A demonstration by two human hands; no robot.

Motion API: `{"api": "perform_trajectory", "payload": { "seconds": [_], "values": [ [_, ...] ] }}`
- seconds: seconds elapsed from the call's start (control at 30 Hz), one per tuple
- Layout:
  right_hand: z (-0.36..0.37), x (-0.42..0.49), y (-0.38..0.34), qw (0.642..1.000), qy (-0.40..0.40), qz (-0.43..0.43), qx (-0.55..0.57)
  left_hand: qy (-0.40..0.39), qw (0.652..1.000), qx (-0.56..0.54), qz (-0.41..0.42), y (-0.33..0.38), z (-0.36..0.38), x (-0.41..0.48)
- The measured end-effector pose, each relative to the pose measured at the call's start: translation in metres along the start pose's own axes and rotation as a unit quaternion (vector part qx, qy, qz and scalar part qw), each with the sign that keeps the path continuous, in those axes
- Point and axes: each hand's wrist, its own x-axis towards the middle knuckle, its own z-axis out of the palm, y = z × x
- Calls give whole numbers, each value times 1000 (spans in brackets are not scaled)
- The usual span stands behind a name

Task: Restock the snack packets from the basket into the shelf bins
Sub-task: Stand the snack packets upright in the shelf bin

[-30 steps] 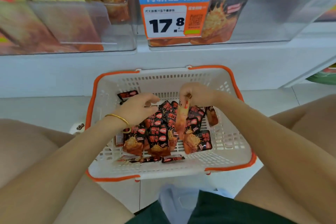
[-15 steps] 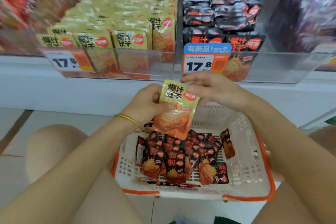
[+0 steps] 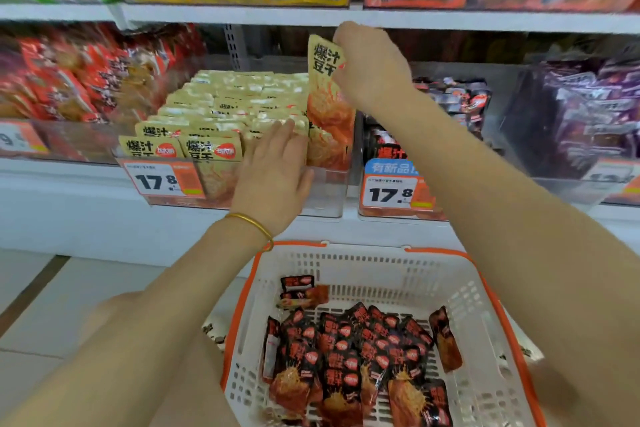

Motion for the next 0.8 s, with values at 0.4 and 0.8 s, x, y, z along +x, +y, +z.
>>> {"api": "perform_trajectory", "payload": {
  "seconds": [0.4,0.8],
  "values": [
    [69,47,2,942,-220,-134,-216,12,999,34,21,-5,21,-6],
    [68,63,6,867,-371,-181,-279,30,998,48,29,-9,27,-7]
  ]
}}
